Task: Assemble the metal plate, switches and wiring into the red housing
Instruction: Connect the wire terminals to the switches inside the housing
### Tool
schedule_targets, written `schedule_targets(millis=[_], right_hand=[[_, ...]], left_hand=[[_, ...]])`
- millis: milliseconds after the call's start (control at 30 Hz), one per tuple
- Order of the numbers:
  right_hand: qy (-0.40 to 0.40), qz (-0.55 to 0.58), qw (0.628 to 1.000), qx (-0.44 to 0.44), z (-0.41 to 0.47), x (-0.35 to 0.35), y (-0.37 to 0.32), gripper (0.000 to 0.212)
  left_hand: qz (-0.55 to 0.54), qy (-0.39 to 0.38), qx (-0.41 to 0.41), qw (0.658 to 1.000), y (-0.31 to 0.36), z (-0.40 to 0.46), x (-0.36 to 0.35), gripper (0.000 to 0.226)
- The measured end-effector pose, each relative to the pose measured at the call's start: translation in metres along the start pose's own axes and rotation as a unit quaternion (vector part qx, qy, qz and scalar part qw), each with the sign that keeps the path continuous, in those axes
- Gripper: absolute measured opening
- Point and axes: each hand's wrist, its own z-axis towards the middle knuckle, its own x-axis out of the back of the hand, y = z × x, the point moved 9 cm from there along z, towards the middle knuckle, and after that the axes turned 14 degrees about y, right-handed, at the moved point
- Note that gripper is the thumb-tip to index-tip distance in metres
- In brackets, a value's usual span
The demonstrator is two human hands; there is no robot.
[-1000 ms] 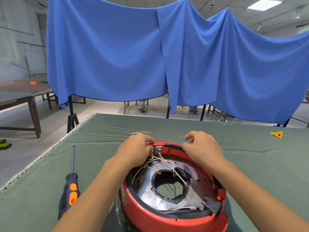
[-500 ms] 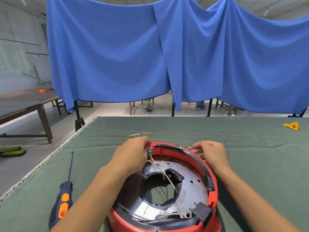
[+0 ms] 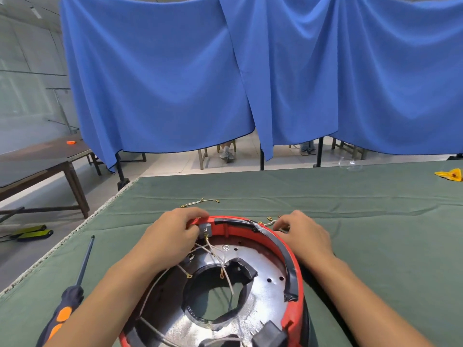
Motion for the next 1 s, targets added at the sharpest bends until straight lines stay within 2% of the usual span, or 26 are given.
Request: schedule_targets(millis=[100,233,367,467,567,733,800,933,1000], right_hand=[[0.036,0.01,0.999,-0.004,0.0,0.006,-0.003,0.014],[0.067,0.067,0.994,-0.046,0.002,0.018,-0.001,0.011],[0.095,0.149,0.982,-0.064,0.002,0.031,-0.01,0.014],[0.116,0.215,0.968,-0.05,0.001,0.049,-0.024,0.019],[0.104,0.304,0.947,-0.023,-0.001,0.069,-0.048,0.023],[0.098,0.379,0.919,0.036,-0.018,0.098,-0.093,0.019],[0.078,0.415,0.906,0.037,-0.026,0.099,-0.106,0.017],[0.046,0.474,0.879,0.016,-0.035,0.094,-0.119,0.017],[0.037,0.481,0.876,0.001,-0.038,0.089,-0.12,0.017]], left_hand=[[0.001,-0.002,0.007,1.0,-0.002,0.001,-0.002,0.04],[-0.036,0.019,0.043,0.998,-0.008,0.004,0.0,0.034],[-0.009,0.04,0.089,0.995,-0.02,0.005,0.007,0.024],[-0.012,0.093,0.086,0.992,-0.016,0.004,0.02,0.018],[-0.106,0.133,0.031,0.985,0.006,0.004,0.028,0.026],[-0.243,0.129,-0.009,0.961,0.025,0.003,0.033,0.038],[-0.3,0.13,-0.015,0.945,0.031,0.002,0.037,0.032],[-0.403,0.177,-0.027,0.897,0.036,-0.002,0.053,0.008],[-0.448,0.175,0.002,0.877,0.031,-0.001,0.053,0.01]])
